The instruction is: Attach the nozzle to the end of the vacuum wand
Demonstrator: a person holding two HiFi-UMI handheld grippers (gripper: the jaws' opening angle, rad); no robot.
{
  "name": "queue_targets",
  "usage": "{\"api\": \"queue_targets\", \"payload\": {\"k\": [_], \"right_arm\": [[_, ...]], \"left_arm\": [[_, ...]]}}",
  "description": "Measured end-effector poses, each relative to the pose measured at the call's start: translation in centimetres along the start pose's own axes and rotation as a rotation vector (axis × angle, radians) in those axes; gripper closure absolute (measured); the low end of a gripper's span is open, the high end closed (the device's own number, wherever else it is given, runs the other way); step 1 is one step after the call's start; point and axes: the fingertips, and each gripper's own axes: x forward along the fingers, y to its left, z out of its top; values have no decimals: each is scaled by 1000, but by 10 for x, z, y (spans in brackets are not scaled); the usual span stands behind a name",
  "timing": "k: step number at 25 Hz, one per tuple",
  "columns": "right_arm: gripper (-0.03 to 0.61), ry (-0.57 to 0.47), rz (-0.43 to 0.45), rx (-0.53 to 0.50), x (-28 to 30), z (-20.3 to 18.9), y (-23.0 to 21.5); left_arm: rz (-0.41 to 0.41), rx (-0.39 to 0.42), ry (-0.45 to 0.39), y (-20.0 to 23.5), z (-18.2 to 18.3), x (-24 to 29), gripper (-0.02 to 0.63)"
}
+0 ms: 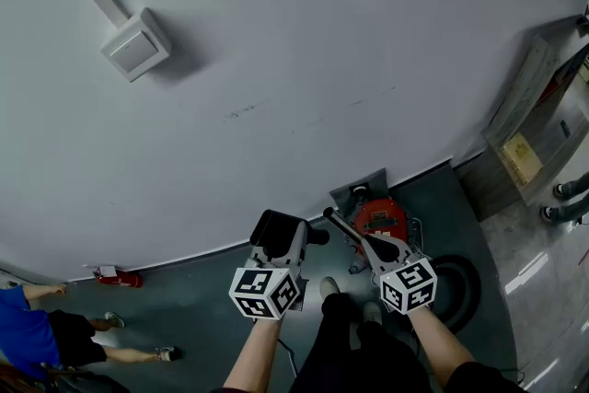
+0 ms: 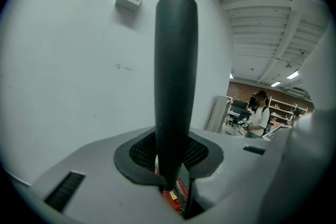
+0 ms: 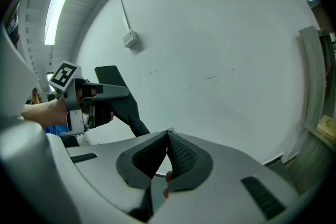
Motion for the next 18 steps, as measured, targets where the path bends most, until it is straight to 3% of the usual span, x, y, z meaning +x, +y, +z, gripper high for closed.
{"api": "queue_targets", "payload": {"k": [14, 18], "right_arm": [[554, 27, 27, -72, 43, -12, -5], [491, 89, 36, -133, 61, -29, -8]], "left_arm": [[-24, -13, 6, 28, 17, 18, 528], [-20, -24, 4, 33, 19, 18, 528]]}}
